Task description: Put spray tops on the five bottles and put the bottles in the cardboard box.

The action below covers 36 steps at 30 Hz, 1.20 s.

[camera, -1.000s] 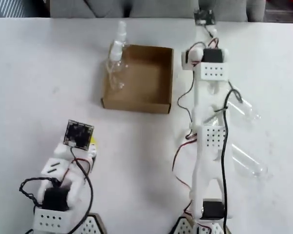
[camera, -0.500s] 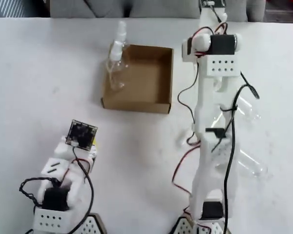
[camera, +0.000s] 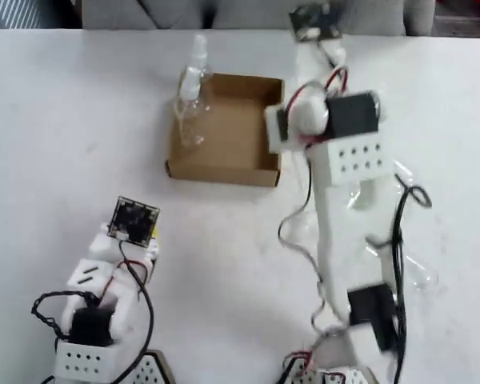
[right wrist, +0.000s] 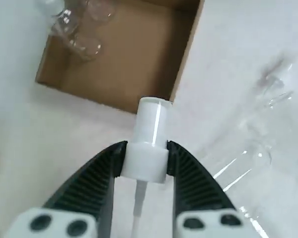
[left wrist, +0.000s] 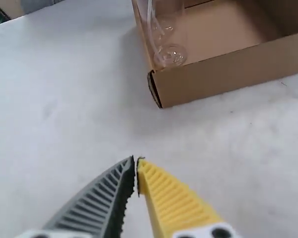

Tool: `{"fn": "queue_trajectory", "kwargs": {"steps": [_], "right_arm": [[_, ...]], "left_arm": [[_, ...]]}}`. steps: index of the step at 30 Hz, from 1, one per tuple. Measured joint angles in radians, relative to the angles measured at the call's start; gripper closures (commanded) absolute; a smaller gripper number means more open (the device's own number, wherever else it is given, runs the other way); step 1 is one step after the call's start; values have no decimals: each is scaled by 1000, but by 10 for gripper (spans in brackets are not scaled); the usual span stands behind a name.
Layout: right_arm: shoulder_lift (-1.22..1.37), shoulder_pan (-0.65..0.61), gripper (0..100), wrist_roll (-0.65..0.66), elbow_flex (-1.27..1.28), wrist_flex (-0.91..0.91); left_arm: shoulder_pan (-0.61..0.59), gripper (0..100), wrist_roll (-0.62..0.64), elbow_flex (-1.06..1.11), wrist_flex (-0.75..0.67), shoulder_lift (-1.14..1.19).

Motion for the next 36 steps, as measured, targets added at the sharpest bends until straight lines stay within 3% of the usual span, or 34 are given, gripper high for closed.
{"fn": "queue_trajectory", "kwargs": {"steps": [7, 11, 23, 30, 36], "right_arm": [[-196, -209, 981, 0, 377, -11], [-241, -290, 981, 0, 565, -115], [-244, -428, 981, 0, 1099, -712], [-244, -436, 978, 0, 1344, -1137], [-244, -433, 787, 0, 1375, -1214]], "left_arm": [[0, 976, 0, 0, 0, 0], [0, 976, 0, 0, 0, 0], [0, 976, 0, 0, 0, 0], [0, 976, 0, 0, 0, 0], [0, 976, 0, 0, 0, 0]]}}
